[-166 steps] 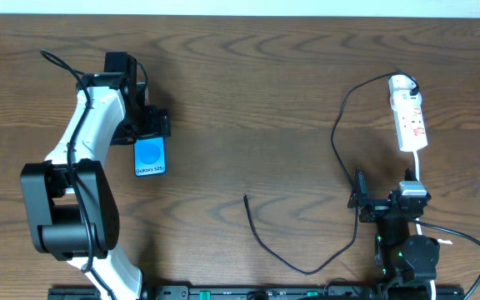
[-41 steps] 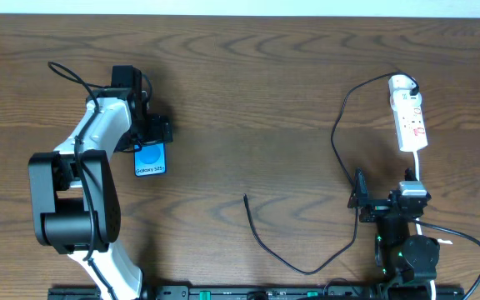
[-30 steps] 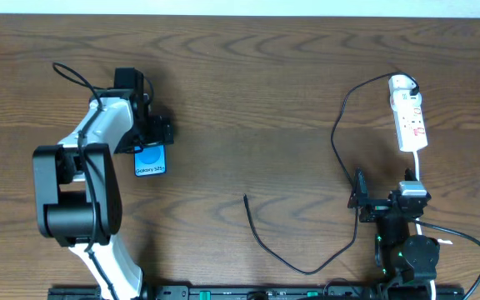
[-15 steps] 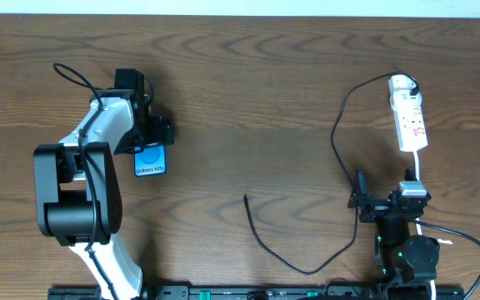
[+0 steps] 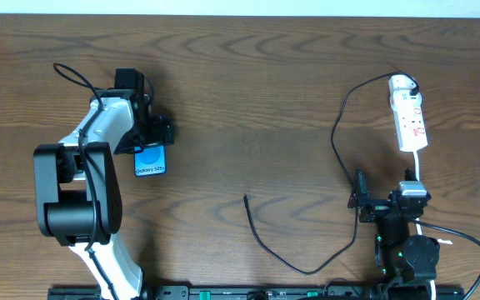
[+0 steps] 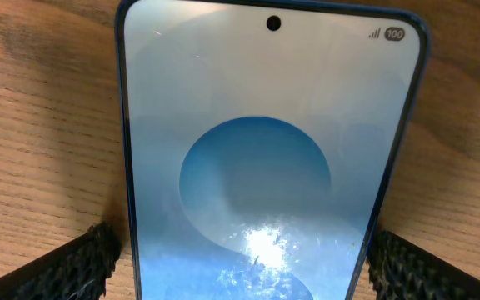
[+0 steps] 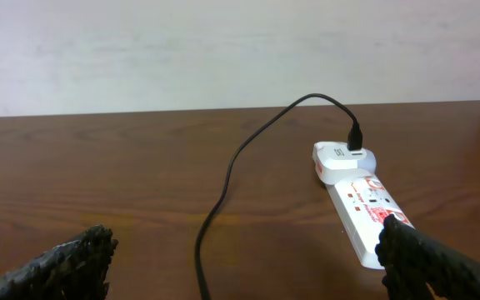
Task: Plug charger to phone and switch on socket
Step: 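Close the left gripper on the phone's sides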
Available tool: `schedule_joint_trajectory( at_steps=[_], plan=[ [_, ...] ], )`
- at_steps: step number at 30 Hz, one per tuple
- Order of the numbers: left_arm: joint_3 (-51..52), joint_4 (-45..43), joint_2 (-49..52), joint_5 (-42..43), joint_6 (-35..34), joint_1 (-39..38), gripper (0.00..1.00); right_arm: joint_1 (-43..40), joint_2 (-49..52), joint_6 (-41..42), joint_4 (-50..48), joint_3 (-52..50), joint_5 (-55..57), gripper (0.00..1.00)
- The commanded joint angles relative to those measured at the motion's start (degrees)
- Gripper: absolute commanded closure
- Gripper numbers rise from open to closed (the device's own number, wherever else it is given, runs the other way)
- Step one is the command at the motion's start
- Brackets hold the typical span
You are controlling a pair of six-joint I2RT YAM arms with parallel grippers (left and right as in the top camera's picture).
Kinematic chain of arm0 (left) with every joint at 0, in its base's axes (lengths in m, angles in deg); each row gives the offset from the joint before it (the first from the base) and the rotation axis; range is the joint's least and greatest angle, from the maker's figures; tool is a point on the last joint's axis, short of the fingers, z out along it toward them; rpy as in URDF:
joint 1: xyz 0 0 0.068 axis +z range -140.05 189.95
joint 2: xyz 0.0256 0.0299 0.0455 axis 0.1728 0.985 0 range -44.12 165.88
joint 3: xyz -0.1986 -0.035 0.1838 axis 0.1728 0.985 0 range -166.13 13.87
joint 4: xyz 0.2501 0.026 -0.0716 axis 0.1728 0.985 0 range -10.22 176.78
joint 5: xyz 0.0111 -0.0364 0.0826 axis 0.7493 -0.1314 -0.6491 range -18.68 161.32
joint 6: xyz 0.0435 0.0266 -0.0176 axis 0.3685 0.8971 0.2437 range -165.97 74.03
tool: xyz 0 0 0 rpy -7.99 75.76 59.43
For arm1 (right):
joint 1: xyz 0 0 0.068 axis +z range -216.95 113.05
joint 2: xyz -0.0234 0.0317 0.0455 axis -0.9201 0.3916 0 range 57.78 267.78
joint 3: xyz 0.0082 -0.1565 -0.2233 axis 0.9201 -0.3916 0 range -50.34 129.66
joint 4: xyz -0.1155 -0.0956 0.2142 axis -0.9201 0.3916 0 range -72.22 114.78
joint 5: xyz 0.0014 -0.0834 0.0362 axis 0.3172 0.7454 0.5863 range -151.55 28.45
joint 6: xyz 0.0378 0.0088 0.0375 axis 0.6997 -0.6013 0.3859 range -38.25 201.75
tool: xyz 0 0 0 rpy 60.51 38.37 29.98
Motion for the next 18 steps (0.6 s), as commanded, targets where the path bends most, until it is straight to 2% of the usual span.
schedule_joint_trajectory(
  at_steps=[1,18],
  plan=[
    [0.2,-0.09,0.72,-0.72,-0.09,-0.17,0.02,0.26,-0.48,-0.5,0.2,-0.07,0.44,0.01],
    [0.2,-0.07,0.72,-0.72,1.42,-0.17,0.02,0.26,-0.48,-0.5,0.2,-0.07,0.44,0.01]
  ],
)
